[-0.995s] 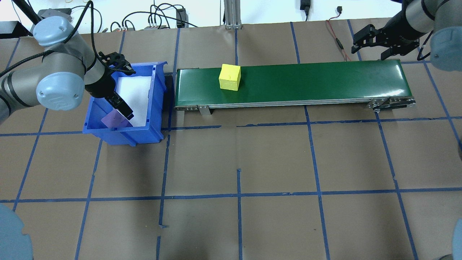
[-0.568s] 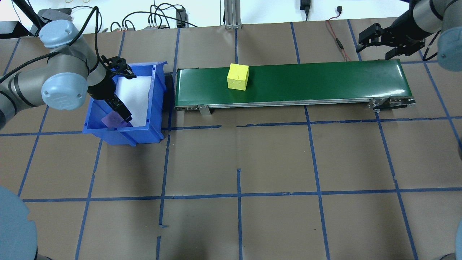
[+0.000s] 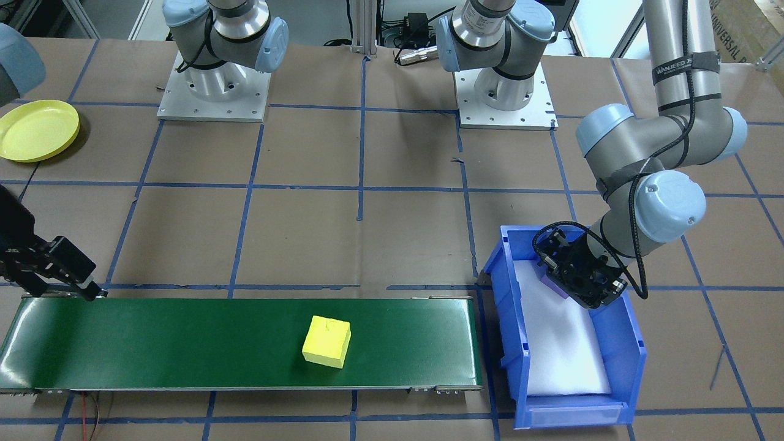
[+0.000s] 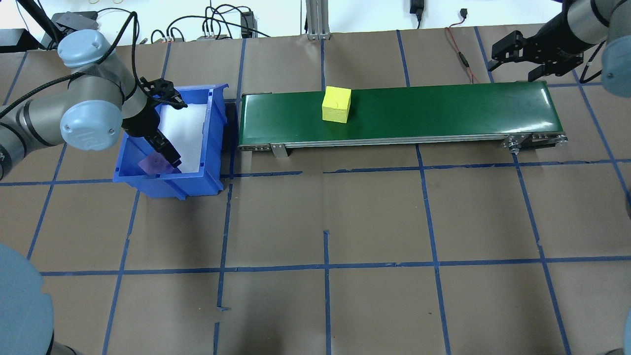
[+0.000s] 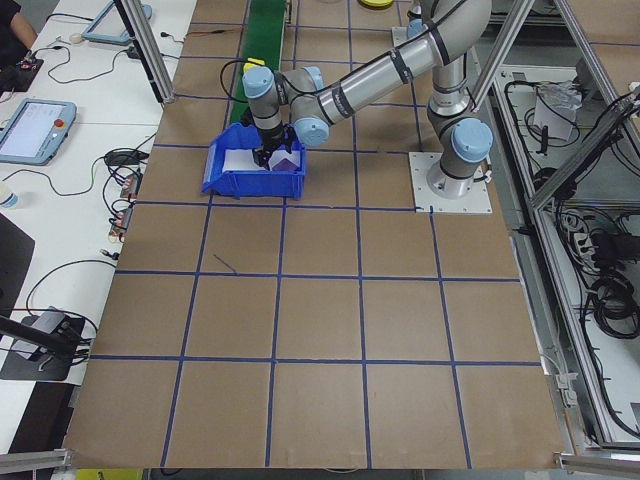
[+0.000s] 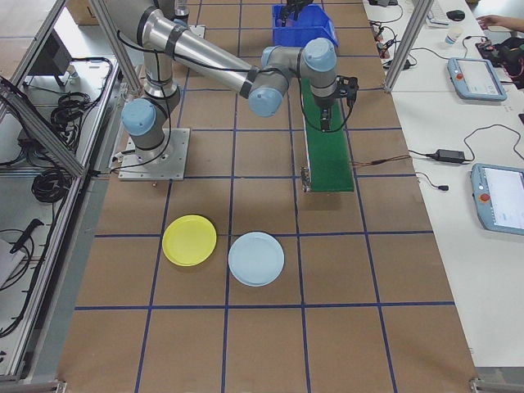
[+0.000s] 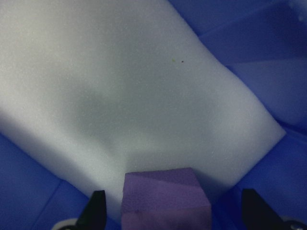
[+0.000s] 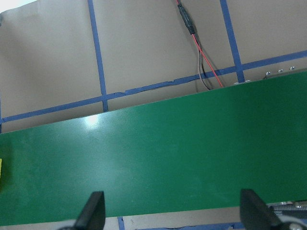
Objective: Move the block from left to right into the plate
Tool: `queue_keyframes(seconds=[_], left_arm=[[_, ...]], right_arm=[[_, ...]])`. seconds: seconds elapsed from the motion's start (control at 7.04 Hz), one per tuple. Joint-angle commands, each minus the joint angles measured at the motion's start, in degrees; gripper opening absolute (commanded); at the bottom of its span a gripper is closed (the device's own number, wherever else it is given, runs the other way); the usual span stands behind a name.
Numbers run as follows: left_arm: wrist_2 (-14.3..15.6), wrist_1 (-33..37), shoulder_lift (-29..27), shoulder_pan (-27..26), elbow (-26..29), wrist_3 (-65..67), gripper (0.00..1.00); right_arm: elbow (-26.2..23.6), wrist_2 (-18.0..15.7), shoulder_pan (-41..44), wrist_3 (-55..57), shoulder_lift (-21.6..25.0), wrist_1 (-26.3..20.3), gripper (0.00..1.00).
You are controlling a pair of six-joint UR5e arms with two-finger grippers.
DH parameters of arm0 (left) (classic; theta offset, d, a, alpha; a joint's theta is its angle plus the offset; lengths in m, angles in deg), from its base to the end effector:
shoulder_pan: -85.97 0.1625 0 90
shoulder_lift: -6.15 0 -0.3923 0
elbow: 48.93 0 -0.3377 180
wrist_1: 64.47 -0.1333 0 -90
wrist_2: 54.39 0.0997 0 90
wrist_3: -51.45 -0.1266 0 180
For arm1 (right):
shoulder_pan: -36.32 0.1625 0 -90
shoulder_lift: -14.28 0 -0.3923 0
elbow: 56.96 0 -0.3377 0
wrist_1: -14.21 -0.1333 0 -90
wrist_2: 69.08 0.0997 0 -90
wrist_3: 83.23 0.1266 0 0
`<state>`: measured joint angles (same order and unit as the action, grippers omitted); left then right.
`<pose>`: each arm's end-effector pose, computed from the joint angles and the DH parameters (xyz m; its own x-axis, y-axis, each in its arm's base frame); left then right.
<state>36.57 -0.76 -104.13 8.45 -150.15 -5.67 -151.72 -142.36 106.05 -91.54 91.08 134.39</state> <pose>-0.0175 -0.5280 0.2189 -0.7109 0.7001 0.0672 0.7033 0.7081 0.0633 -0.0258 -0.5597 0.3429 -0.9588 0.1393 -0.2476 0.2021 0.9469 -0.2501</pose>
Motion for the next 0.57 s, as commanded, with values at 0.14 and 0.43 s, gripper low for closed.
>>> queue_keyframes(seconds=[0.14, 0.43], left_arm=[[2.11, -0.78, -0.73, 0.09, -0.90, 0.08, 1.00], [2.30, -0.69, -0.81, 0.09, -0.90, 0.08, 1.00]], right_arm=[[0.27, 2.16, 0.06, -4.58, -0.33, 0.93, 1.00], [0.10, 5.57, 0.15, -4.78, -0.95, 0.93, 1.00]])
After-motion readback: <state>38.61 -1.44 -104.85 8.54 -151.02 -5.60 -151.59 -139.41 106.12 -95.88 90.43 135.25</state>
